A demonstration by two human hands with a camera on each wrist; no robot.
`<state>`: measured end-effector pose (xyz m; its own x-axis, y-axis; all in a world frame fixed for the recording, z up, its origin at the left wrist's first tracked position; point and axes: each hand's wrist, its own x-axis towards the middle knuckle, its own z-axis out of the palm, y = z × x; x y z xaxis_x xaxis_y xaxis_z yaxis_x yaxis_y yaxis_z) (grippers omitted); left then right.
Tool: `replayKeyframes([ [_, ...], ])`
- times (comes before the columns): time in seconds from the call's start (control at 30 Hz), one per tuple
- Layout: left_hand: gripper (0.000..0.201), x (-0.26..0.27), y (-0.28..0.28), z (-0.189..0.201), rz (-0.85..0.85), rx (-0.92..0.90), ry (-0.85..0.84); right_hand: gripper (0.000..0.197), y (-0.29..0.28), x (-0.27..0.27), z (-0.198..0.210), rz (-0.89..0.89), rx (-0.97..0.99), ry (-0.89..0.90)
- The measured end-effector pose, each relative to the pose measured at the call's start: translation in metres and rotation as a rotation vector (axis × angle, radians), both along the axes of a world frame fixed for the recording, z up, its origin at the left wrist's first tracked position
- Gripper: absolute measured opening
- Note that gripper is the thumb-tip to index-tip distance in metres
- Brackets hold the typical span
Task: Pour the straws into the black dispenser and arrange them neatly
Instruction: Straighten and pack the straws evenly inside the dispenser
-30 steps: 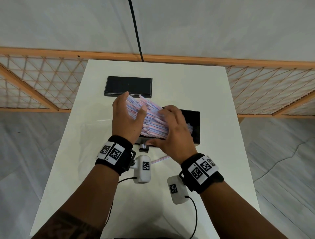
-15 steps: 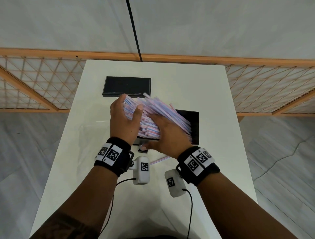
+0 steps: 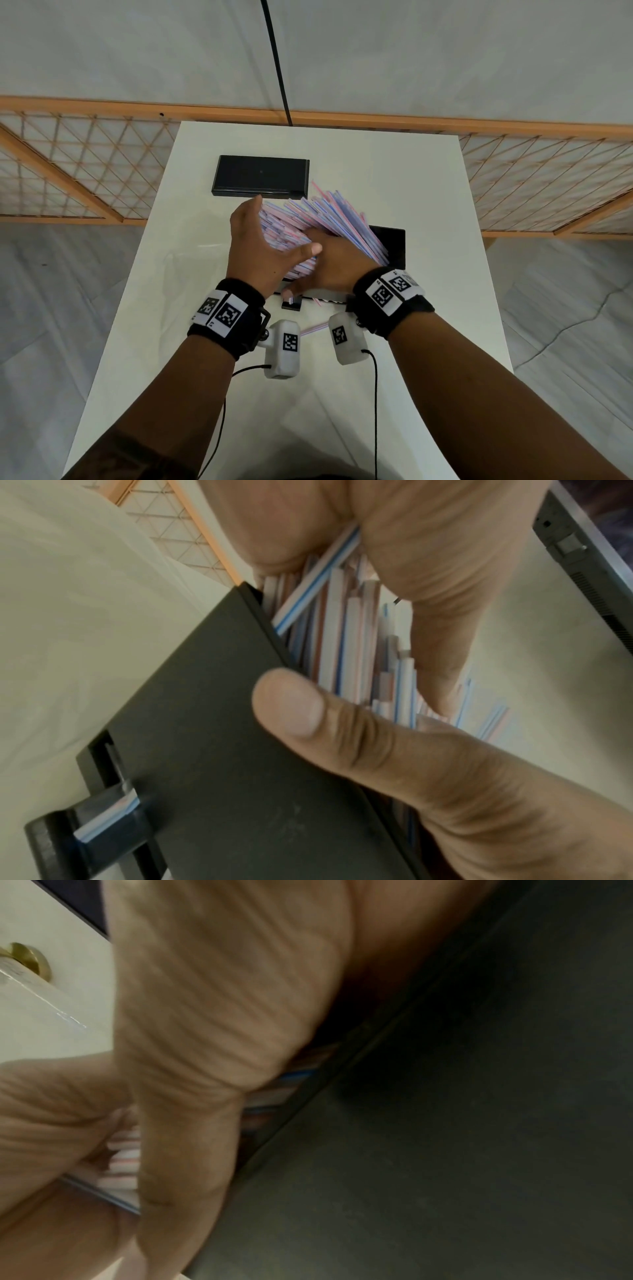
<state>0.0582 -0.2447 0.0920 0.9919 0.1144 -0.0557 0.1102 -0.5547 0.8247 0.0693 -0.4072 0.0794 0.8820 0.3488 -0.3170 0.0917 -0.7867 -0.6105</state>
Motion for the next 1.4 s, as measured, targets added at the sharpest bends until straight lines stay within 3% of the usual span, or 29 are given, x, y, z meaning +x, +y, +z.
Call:
replayKeyframes([
  [0.2, 0.103, -0.002, 0.004, 0.0, 0.039, -0.031, 0.006, 0.084, 0.002, 0.0, -0.002, -0.031, -0.037, -0.061],
  [0.37, 0.095, -0.003, 0.008, -0.001, 0.048, -0.111, 0.034, 0.114, 0.009, 0.0, 0.001, -0.04, -0.048, -0.124],
  [0.57, 0.083, -0.002, 0.008, -0.004, 0.061, -0.131, 0.046, 0.105, 0.007, -0.005, 0.012, -0.012, -0.07, -0.16],
  [0.7, 0.074, -0.003, 0.006, -0.004, 0.085, -0.153, 0.033, 0.109, 0.006, -0.016, 0.007, -0.023, -0.063, -0.246],
  [0.97, 0.072, -0.007, 0.007, -0.001, 0.08, -0.215, -0.025, 0.116, -0.011, -0.032, 0.009, -0.037, 0.117, -0.311],
  [1.1, 0.064, -0.007, 0.006, 0.005, 0.124, -0.287, -0.066, 0.094, -0.02, -0.04, 0.013, -0.138, 0.243, -0.475],
  [1.23, 0.072, -0.01, 0.001, 0.003, 0.085, -0.212, -0.086, 0.05, -0.025, -0.055, 0.007, -0.261, 0.279, -0.697],
  [1.33, 0.082, -0.011, -0.003, -0.002, 0.034, -0.136, -0.128, 0.019, -0.027, -0.077, -0.001, -0.337, 0.304, -0.676],
  [1.4, 0.081, -0.008, -0.005, -0.006, 0.037, -0.091, -0.149, 0.012, -0.025, -0.092, -0.01, -0.306, 0.295, -0.641],
])
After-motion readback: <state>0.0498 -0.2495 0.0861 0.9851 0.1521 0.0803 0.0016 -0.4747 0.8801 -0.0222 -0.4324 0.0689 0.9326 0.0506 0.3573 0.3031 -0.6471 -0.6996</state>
